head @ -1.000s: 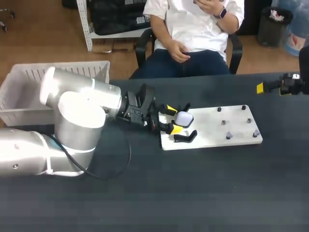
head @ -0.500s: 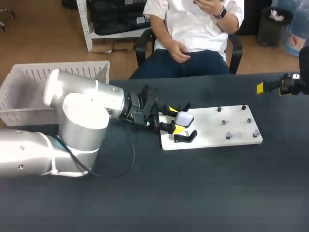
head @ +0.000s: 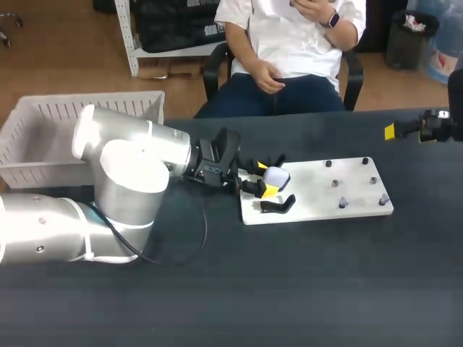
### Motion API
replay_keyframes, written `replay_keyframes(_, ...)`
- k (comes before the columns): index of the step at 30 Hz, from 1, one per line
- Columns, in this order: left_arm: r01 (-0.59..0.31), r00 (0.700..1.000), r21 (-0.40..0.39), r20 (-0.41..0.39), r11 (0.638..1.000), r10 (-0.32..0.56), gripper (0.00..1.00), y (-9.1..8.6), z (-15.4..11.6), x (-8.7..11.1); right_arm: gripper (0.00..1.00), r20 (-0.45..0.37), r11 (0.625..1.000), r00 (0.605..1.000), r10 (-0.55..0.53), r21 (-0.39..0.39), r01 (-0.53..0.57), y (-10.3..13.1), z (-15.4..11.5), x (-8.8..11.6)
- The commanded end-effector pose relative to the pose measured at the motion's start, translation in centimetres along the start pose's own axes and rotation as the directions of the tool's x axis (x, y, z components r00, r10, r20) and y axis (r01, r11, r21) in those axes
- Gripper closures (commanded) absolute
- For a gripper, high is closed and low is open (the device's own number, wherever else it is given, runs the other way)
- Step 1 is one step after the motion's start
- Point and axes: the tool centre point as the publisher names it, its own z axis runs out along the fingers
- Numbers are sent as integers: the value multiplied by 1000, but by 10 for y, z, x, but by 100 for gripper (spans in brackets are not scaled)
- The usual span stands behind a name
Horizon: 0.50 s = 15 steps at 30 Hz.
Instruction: Pick up each earbud case from the left stands, insert the matching earbuds, close the lid, and place the case in the box.
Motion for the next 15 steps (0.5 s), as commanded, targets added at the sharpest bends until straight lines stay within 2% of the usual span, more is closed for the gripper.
replay_keyframes(1, 4, 1000, 3, -5, 1000, -4, 41, 4, 3, 0, 0, 0, 1000, 1000, 0, 1, 0, 0, 0, 0)
replay_keyframes(8, 4, 1000, 0, -4, 1000, -4, 50, 5, 3, 1, 0, 0, 1000, 1000, 0, 1, 0, 0, 0, 0)
replay_keyframes(15, 7, 1000, 1, -3, 1000, -7, 55, 5, 5, 3, 0, 0, 1000, 1000, 0, 1, 0, 0, 0, 0)
